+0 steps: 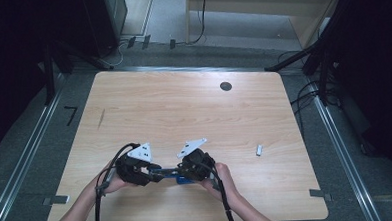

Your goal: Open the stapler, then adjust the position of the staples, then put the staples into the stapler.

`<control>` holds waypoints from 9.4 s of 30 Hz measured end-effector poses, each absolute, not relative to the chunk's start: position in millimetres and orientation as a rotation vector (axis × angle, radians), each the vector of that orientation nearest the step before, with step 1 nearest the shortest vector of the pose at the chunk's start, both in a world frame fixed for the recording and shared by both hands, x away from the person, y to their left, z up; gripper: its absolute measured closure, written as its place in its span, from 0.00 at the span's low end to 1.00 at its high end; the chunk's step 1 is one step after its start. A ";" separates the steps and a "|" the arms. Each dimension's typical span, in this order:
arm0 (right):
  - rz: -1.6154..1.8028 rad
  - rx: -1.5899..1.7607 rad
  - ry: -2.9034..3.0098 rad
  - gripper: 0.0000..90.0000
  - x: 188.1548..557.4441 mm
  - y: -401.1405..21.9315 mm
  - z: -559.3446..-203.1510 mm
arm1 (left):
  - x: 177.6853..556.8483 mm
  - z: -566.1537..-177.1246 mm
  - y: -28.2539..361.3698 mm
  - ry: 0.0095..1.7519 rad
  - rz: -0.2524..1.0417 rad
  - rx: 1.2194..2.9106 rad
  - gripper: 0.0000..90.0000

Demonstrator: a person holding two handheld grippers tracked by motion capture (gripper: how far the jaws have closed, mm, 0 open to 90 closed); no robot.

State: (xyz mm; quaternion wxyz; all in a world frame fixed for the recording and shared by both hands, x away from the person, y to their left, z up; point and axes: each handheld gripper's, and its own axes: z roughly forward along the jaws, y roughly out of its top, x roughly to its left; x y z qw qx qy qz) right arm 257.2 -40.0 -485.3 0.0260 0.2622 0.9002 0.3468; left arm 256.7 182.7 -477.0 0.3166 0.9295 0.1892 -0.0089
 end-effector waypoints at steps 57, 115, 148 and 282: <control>0.958 1.135 2.615 0.44 263.4 -168.9 -464.7 | 249.6 -480.1 167.4 0.482 0.124 2.504 0.79; 0.733 1.641 2.299 0.35 315.8 -259.7 -504.4 | 251.1 -480.3 163.7 0.465 0.124 2.507 0.79; 0.632 1.626 2.383 0.83 318.5 -260.6 -513.1 | 251.7 -480.2 163.4 0.464 0.119 2.508 0.79; 1.050 0.786 2.811 0.88 295.0 -131.1 -469.3 | 255.8 -479.6 159.9 0.471 0.092 2.518 0.77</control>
